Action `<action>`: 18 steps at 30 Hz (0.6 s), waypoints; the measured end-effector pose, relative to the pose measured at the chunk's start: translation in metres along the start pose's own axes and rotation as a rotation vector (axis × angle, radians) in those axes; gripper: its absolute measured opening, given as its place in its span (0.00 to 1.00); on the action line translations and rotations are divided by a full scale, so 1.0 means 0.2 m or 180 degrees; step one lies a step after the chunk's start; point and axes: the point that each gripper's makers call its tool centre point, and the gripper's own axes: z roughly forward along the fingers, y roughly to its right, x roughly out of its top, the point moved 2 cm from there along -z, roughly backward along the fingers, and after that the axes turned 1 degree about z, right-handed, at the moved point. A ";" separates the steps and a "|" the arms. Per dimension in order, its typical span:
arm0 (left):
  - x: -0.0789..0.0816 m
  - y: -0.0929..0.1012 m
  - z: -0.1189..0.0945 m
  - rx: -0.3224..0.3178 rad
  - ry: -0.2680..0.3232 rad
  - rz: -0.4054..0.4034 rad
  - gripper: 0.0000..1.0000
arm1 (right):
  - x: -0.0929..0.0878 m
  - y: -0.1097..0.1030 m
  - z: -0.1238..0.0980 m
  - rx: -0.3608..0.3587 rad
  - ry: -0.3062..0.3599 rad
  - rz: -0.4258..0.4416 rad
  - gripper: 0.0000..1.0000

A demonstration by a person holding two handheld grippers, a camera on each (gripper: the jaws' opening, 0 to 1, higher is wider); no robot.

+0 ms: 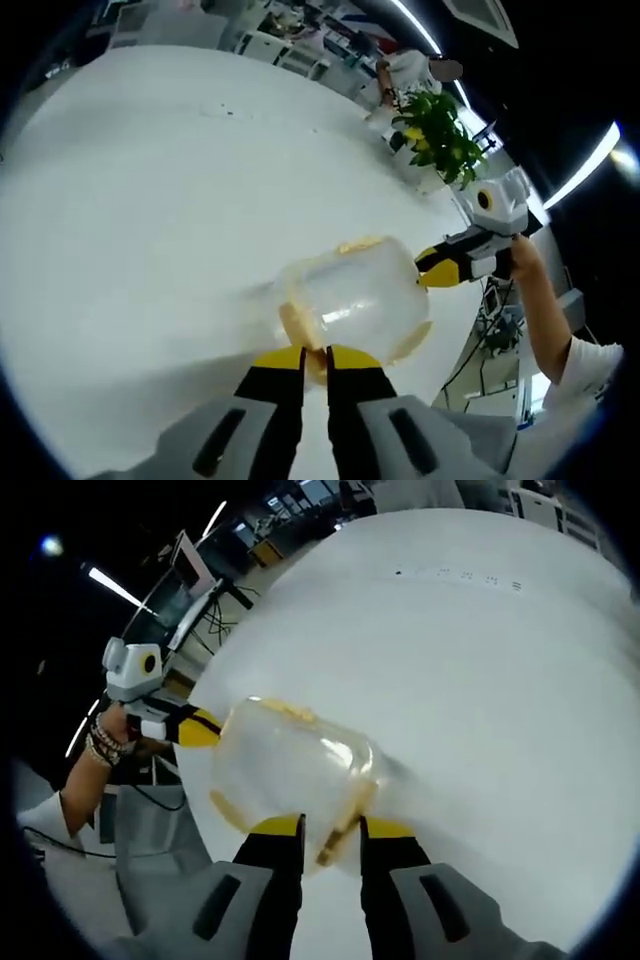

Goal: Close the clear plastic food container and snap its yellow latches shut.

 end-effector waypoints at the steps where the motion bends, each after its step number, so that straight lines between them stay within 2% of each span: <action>1: 0.00 0.00 0.00 0.0003 -0.0001 0.0021 0.00 | 0.00 0.00 0.00 0.0004 0.0018 -0.0028 0.18; 4: 0.01 0.00 0.00 -0.0023 0.0021 0.0230 0.00 | 0.00 0.00 0.00 0.0003 0.0043 -0.0063 0.18; 7: 0.01 0.00 0.00 -0.0029 0.0066 0.0265 0.01 | 0.01 0.00 0.00 0.0023 0.0057 -0.0096 0.18; 9: 0.03 0.01 -0.02 -0.0050 0.0198 0.0462 0.01 | 0.03 0.02 -0.03 -0.0042 0.0101 -0.0238 0.15; 10: 0.07 0.01 -0.04 0.0008 0.0367 0.0516 0.03 | 0.05 0.03 -0.04 -0.0121 0.0170 -0.0357 0.11; 11: 0.11 0.01 -0.05 0.0050 0.0527 0.0554 0.06 | 0.09 0.02 -0.06 -0.0076 0.0288 -0.0439 0.10; 12: 0.16 0.02 -0.08 0.0058 0.0746 0.0637 0.10 | 0.10 0.02 -0.09 -0.0099 0.0324 -0.0413 0.07; 13: 0.23 0.05 -0.12 0.0040 0.1088 0.0686 0.13 | 0.14 0.02 -0.10 -0.0109 0.0408 -0.0406 0.04; 15: 0.27 0.12 -0.15 -0.0074 0.1274 0.0742 0.09 | 0.22 0.02 -0.14 -0.0138 0.0634 -0.0425 0.00; 16: 0.28 0.15 -0.16 -0.0123 0.1312 0.0787 0.06 | 0.25 0.01 -0.15 -0.0132 0.0682 -0.0437 0.00; 18: 0.30 0.20 -0.15 -0.0087 0.1387 0.0995 0.00 | 0.28 -0.02 -0.14 -0.0120 0.0682 -0.0480 0.00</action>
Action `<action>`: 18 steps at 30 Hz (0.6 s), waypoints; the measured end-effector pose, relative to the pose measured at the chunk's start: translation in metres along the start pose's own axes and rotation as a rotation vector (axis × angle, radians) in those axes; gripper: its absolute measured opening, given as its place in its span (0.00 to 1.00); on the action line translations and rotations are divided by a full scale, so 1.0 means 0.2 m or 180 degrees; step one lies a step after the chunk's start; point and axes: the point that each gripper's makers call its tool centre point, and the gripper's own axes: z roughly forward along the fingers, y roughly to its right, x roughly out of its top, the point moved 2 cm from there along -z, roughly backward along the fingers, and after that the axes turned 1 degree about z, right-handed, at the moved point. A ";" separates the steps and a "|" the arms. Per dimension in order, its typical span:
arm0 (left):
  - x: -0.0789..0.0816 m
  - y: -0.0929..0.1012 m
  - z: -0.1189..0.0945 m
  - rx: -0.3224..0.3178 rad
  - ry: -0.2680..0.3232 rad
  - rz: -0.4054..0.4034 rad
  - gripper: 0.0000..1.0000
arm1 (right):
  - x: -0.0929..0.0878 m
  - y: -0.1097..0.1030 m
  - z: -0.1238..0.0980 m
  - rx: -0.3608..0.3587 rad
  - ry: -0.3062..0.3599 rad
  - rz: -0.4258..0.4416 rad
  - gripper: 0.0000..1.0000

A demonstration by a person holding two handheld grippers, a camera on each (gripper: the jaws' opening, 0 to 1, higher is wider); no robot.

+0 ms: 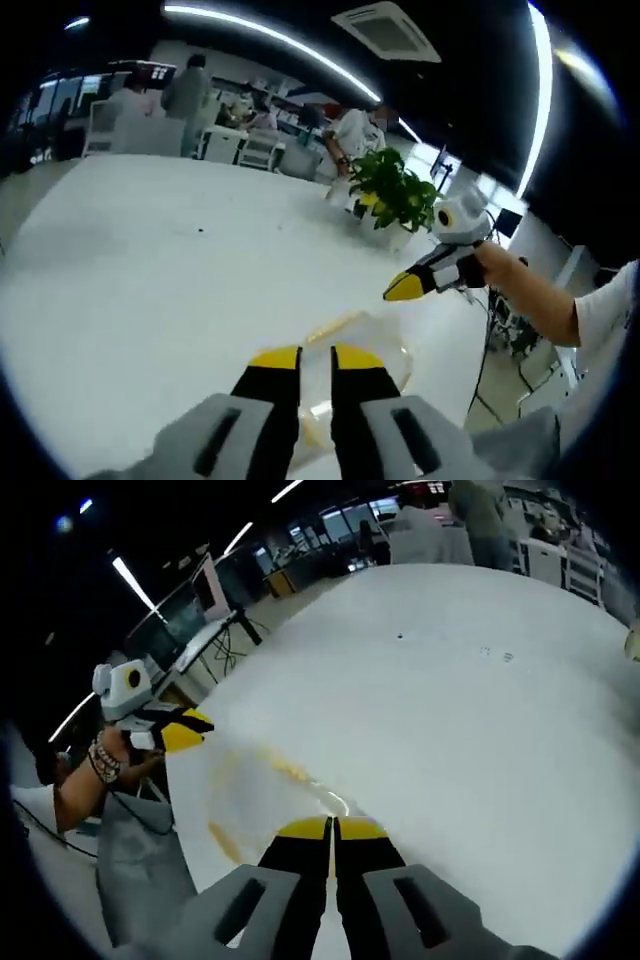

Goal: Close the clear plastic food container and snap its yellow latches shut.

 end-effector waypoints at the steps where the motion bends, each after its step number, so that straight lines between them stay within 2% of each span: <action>1: 0.01 0.03 0.02 0.0005 0.0000 0.0126 0.00 | 0.01 -0.01 0.01 0.0009 0.0010 -0.0014 0.00; 4: 0.03 0.12 0.07 -0.0051 0.0016 0.0167 0.00 | 0.03 -0.08 0.07 0.0144 0.0045 -0.0042 0.00; 6: 0.03 0.18 0.12 -0.0126 0.0048 0.0277 0.00 | 0.01 -0.14 0.12 0.0295 -0.0061 -0.0082 0.00; 9: -0.04 0.24 0.19 -0.0222 -0.0135 0.0242 0.00 | -0.02 -0.18 0.19 0.0287 -0.0162 -0.0212 0.00; 12: -0.11 0.27 0.24 -0.0302 -0.0235 0.0253 0.00 | -0.06 -0.21 0.23 0.0346 -0.0285 -0.0257 0.00; 18: -0.23 0.37 0.30 -0.0535 -0.0416 0.0171 0.00 | -0.08 -0.21 0.30 0.0394 -0.0367 -0.0287 0.00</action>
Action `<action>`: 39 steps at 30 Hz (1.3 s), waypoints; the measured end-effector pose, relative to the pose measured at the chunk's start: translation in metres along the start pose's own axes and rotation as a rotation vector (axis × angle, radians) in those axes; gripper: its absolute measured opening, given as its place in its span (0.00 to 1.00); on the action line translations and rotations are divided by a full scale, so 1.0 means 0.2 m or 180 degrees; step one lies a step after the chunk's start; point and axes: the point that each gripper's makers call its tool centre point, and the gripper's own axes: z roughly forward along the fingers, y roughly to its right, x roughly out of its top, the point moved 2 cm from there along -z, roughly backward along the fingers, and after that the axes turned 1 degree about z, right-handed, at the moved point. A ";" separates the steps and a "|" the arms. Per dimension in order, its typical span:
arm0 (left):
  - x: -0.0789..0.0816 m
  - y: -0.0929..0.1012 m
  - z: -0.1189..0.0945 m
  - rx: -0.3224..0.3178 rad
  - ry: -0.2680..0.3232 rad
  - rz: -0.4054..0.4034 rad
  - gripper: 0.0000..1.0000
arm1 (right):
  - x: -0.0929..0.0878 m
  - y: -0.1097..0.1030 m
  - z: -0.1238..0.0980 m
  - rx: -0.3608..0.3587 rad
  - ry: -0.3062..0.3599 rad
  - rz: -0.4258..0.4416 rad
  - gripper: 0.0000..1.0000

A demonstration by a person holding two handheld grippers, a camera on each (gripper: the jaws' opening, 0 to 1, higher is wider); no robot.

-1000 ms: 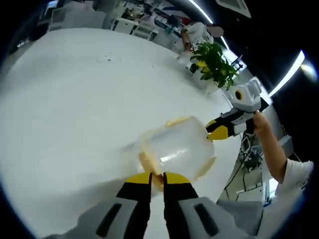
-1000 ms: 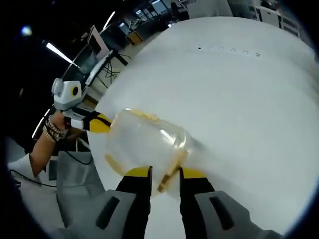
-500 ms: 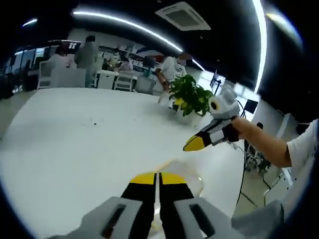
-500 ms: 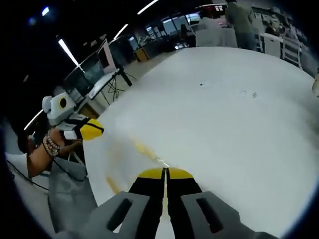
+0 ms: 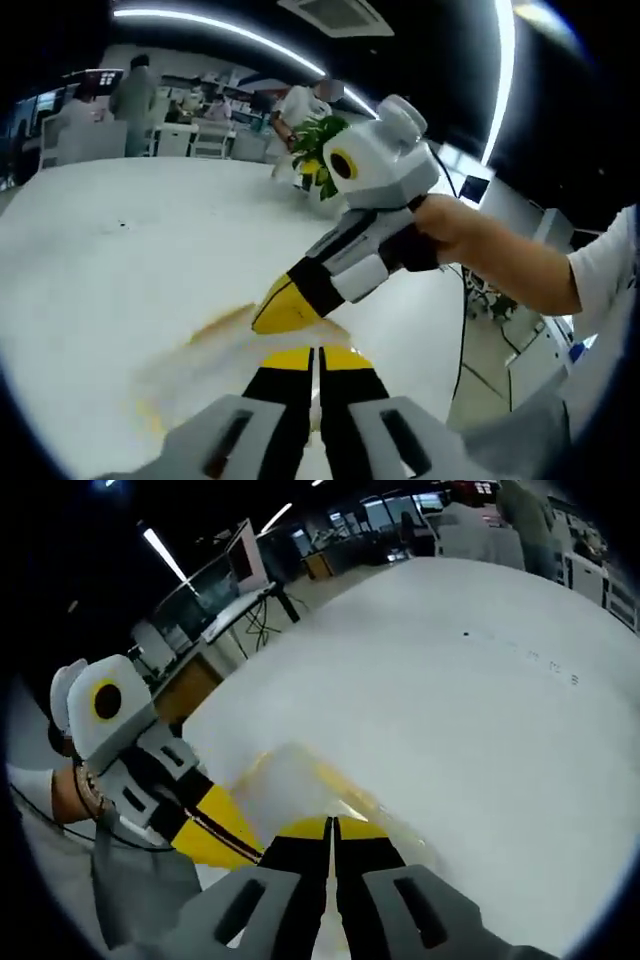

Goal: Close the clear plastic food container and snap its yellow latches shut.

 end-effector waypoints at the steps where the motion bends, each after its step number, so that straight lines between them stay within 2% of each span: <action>1: -0.02 0.01 0.01 0.0007 -0.0050 0.0029 0.00 | 0.00 0.00 0.01 0.0018 0.0005 0.0019 0.00; 2: -0.04 0.01 0.02 0.0005 -0.0074 0.0037 0.00 | 0.02 -0.01 0.02 0.0086 0.0048 0.0036 0.00; 4: -0.07 0.05 0.03 -0.0112 -0.0123 0.0008 0.00 | 0.03 0.00 0.02 0.0078 0.0035 0.0066 0.00; 5: -0.06 0.10 0.04 -0.0234 -0.0020 -0.0142 0.00 | 0.04 0.00 0.02 0.0034 0.0045 0.0045 0.00; 6: -0.07 0.11 0.04 -0.0285 -0.0025 -0.0206 0.00 | 0.05 0.02 0.02 -0.0018 0.0064 0.0008 0.00; 7: -0.08 0.11 0.04 -0.0272 -0.0043 -0.0193 0.00 | 0.07 0.04 0.02 -0.0104 0.0094 -0.0025 0.00; 8: -0.09 0.11 0.04 -0.0255 -0.0067 -0.0176 0.00 | 0.07 0.04 0.02 -0.0049 0.0093 -0.0035 0.00; 11: -0.12 0.13 0.04 -0.0272 -0.0132 -0.0156 0.00 | 0.14 0.09 0.01 -0.0182 0.0244 0.0014 0.00; 15: -0.16 0.17 0.04 -0.0317 -0.0201 -0.0122 0.00 | 0.17 0.12 0.02 -0.0218 0.0291 0.0068 0.00; 19: -0.23 0.14 0.05 -0.0228 -0.0350 0.0001 0.00 | 0.16 0.16 0.05 -0.0312 0.0245 0.0131 0.00; 24: -0.25 0.14 0.05 -0.0256 -0.0340 -0.0092 0.00 | 0.10 0.19 0.09 -0.0374 0.0121 0.0141 0.00; 29: -0.29 0.14 0.05 -0.0244 -0.0442 -0.0020 0.00 | 0.11 0.20 0.08 -0.0353 0.0189 0.0249 0.00; 39: -0.26 0.14 0.04 -0.0229 -0.0437 -0.0018 0.00 | 0.11 0.20 0.07 -0.0389 0.0137 0.0204 0.00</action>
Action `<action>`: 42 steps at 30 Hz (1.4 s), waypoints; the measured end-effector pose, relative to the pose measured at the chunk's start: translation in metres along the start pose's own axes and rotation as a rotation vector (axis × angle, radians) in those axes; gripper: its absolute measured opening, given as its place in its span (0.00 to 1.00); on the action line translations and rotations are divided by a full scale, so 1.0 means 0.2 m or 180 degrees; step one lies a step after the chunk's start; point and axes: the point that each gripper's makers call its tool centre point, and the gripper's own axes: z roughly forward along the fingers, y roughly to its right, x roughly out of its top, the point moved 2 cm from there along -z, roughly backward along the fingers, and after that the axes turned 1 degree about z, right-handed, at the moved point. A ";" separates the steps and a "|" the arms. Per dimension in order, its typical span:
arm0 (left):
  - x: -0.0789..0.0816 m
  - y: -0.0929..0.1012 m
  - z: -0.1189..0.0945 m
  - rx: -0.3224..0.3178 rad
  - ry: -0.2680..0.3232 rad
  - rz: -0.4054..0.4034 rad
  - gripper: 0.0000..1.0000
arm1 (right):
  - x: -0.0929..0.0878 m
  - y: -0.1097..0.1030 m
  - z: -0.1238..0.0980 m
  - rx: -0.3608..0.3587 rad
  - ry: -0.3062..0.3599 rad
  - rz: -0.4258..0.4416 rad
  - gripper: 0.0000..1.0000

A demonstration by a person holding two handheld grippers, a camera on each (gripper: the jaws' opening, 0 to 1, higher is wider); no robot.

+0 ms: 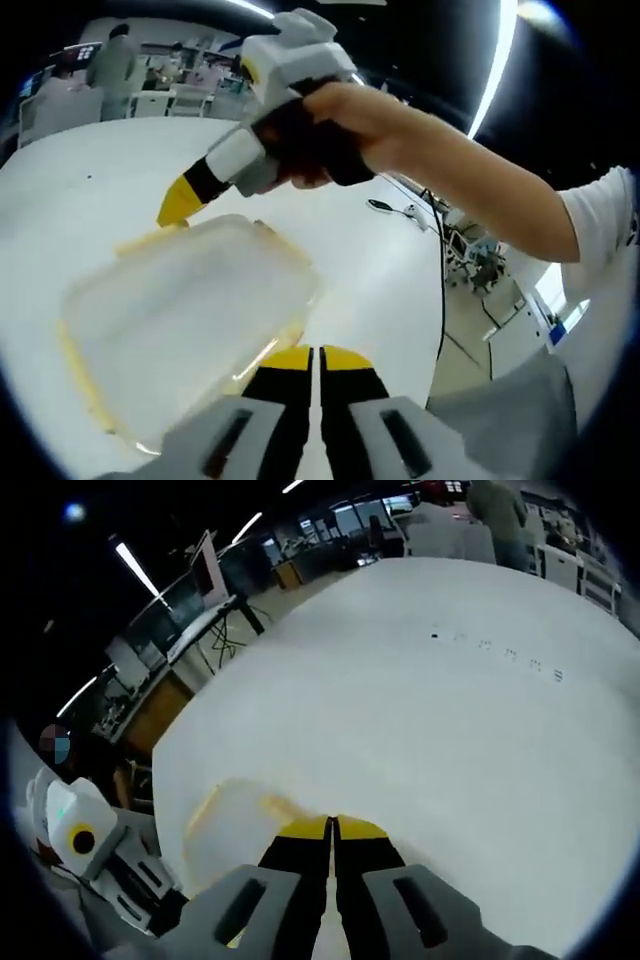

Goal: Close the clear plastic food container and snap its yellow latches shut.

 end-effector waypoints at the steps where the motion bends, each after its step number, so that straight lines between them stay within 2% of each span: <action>1: 0.01 0.00 -0.01 0.0010 0.0001 0.0005 0.00 | 0.00 -0.01 -0.01 -0.0008 0.0013 -0.0007 0.00; 4: 0.03 -0.01 -0.04 0.0056 0.0016 0.0006 0.00 | 0.00 -0.02 -0.05 -0.0001 0.0063 -0.0010 0.00; 7: 0.09 -0.01 -0.09 0.0126 0.0122 0.0125 0.00 | 0.03 -0.04 -0.09 -0.0015 0.0124 -0.0101 0.00; 9: 0.13 -0.03 -0.12 0.0268 0.0137 0.0398 0.02 | 0.04 -0.05 -0.11 -0.0034 0.0141 -0.0311 0.00; 10: 0.16 -0.06 -0.14 0.0370 0.0130 0.0629 0.05 | 0.04 -0.05 -0.12 -0.0042 0.0099 -0.0409 0.00; 11: 0.16 -0.06 -0.15 0.0388 0.0084 0.0785 0.08 | 0.04 -0.06 -0.13 -0.0038 0.0052 -0.0518 0.00; 13: 0.15 -0.07 -0.16 0.0393 -0.0149 0.1130 0.13 | 0.03 -0.09 -0.14 -0.0029 -0.0135 -0.0966 0.00; 14: 0.15 -0.07 -0.16 0.0392 -0.0246 0.1370 0.15 | 0.02 -0.12 -0.14 -0.0002 -0.0278 -0.1291 0.01; 16: 0.12 -0.06 -0.15 0.0382 -0.0456 0.1676 0.18 | -0.03 -0.20 -0.13 0.0191 -0.0580 -0.1674 0.07; 19: 0.07 -0.04 -0.11 0.0319 -0.0749 0.2199 0.21 | -0.03 -0.27 -0.10 0.0374 -0.0782 -0.2259 0.15; 20: 0.05 -0.04 -0.11 0.0316 -0.0830 0.2280 0.21 | -0.04 -0.28 -0.10 0.0372 -0.0877 -0.2421 0.18; 21: 0.03 -0.06 -0.11 0.0426 -0.0909 0.2376 0.21 | -0.04 -0.27 -0.09 0.0371 -0.1036 -0.2617 0.21; 22: 0.07 -0.05 -0.10 0.0427 -0.0740 0.2531 0.21 | -0.04 -0.27 -0.08 0.0356 -0.1092 -0.2748 0.24; 23: 0.05 -0.07 -0.10 0.0487 -0.0884 0.2485 0.21 | -0.05 -0.28 -0.07 0.0369 -0.1188 -0.2899 0.28; 24: 0.06 -0.06 -0.10 0.0475 -0.0806 0.2545 0.20 | -0.05 -0.28 -0.06 0.0358 -0.1252 -0.2946 0.29; 25: 0.05 -0.07 -0.10 0.0523 -0.0868 0.2626 0.20 | -0.05 -0.27 -0.05 0.0377 -0.1354 -0.2990 0.28; 27: 0.06 -0.07 -0.10 0.0534 -0.0894 0.2973 0.19 | -0.07 -0.26 -0.04 0.0356 -0.1521 -0.2980 0.27; 28: 0.05 -0.08 -0.10 0.0572 -0.0899 0.3003 0.18 | -0.07 -0.25 -0.03 0.0375 -0.1587 -0.3010 0.28; 30: 0.05 -0.08 -0.10 0.0631 -0.0848 0.2949 0.16 | -0.08 -0.25 -0.02 0.0419 -0.1654 -0.3004 0.30; 32: 0.06 -0.09 -0.10 0.0618 -0.0713 0.2830 0.16 | -0.09 -0.25 0.00 0.0426 -0.1736 -0.2992 0.28; 34: 0.05 -0.09 -0.11 0.0596 -0.0675 0.2863 0.16 | -0.10 -0.26 -0.01 0.0439 -0.1790 -0.3064 0.26; 42: 0.05 -0.09 -0.09 0.0696 -0.0705 0.3042 0.16 | -0.09 -0.25 0.00 0.0364 -0.2116 -0.3237 0.25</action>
